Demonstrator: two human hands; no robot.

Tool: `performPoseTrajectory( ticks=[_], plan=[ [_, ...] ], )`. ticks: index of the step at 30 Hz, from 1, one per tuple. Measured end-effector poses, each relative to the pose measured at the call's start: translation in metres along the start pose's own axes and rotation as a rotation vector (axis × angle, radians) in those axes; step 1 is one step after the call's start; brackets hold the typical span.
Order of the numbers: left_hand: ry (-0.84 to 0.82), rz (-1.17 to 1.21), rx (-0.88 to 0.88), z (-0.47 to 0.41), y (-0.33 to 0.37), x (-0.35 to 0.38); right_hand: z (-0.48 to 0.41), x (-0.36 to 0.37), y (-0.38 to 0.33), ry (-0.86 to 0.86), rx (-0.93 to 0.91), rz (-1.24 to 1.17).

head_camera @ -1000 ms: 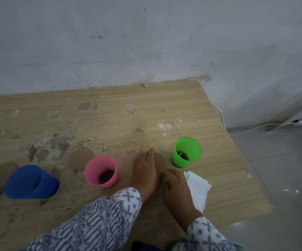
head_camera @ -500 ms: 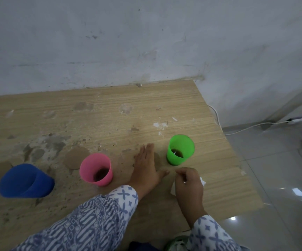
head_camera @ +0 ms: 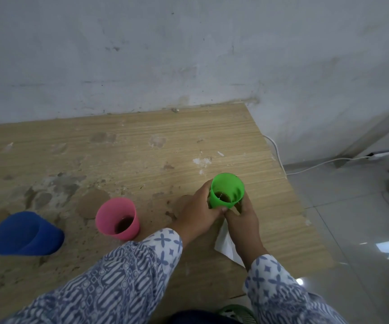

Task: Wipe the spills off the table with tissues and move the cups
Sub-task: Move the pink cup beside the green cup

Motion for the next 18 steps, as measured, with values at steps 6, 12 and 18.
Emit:
performPoseTrajectory(
  ticks=[6,12,18],
  plan=[
    [0.053,0.09,0.037,0.006,-0.001,-0.007,0.003,0.004,-0.011,-0.015,-0.048,0.041],
    [0.154,0.164,0.041,0.025,-0.015,-0.036,0.01,0.029,-0.026,-0.125,-0.13,0.096],
    [0.206,0.191,-0.001,0.042,-0.032,-0.053,0.016,0.052,-0.029,-0.229,-0.155,0.123]
  ],
)
Point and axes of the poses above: each hand's wrist, its own z-axis away from the middle knuckle, its own x-axis out of the palm, y = z × x, the point moved 5 cm from there along -z, towards the middle knuckle, and after that the axes turned 6 degrees about -x, right-handed, at the moved point
